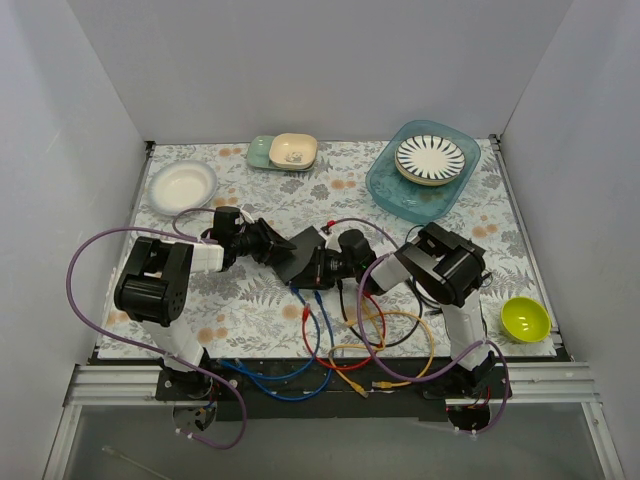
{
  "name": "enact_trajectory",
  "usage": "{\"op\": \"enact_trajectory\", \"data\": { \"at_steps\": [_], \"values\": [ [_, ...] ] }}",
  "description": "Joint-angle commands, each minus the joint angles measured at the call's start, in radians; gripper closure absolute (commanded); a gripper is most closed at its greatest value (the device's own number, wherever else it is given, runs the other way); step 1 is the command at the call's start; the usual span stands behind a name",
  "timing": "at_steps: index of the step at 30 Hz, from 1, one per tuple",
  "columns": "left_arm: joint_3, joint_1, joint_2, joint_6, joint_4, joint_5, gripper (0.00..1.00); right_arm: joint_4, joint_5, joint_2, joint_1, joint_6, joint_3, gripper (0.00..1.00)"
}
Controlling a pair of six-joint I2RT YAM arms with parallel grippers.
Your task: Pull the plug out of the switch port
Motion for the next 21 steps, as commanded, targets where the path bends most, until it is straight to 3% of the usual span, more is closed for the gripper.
{"op": "enact_trajectory", "data": {
  "at_steps": [1,13,21],
  "values": [
    [-0.002,0.0,0.029,0.022,-0.037,-0.044,0.68,-0.18,-0.013,0.022,0.006,-0.095,-0.145,0.99],
    [-0.028,-0.038,-0.129,0.038,-0.085,0.014,0.68,-0.241,0.007,0.026,-0.023,-0.117,-0.084,0.99],
    [-0.056,-0.134,-0.267,0.121,-0.242,-0.093,0.68,-0.272,0.002,0.051,-0.035,-0.123,-0.03,0.99]
  ]
}}
